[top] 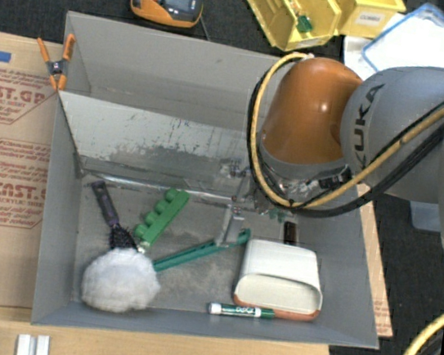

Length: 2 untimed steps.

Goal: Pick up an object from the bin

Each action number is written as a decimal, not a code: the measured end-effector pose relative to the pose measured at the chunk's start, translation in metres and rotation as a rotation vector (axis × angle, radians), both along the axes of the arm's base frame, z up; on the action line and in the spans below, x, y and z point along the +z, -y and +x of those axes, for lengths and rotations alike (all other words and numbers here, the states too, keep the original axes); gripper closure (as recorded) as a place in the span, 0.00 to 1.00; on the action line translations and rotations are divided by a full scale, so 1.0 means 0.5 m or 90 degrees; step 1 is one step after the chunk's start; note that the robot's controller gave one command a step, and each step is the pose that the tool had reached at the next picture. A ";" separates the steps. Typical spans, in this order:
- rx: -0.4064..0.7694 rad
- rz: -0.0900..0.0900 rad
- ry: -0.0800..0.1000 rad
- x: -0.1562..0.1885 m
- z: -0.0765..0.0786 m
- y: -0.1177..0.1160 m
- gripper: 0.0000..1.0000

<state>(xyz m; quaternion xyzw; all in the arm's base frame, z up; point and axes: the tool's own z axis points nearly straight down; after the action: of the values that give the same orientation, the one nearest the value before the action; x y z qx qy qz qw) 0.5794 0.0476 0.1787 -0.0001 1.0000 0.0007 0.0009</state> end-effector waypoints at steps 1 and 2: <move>0.180 0.000 0.003 -0.178 0.015 -0.146 0.00; 0.547 -0.002 0.005 -0.085 0.005 -0.180 0.00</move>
Offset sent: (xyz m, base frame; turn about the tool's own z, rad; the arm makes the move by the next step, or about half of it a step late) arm 0.0019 0.0891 -0.0439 -0.8577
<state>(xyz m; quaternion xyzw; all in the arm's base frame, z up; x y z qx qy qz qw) 0.5819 0.1376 0.1362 -0.4165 0.9091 -0.0005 0.0044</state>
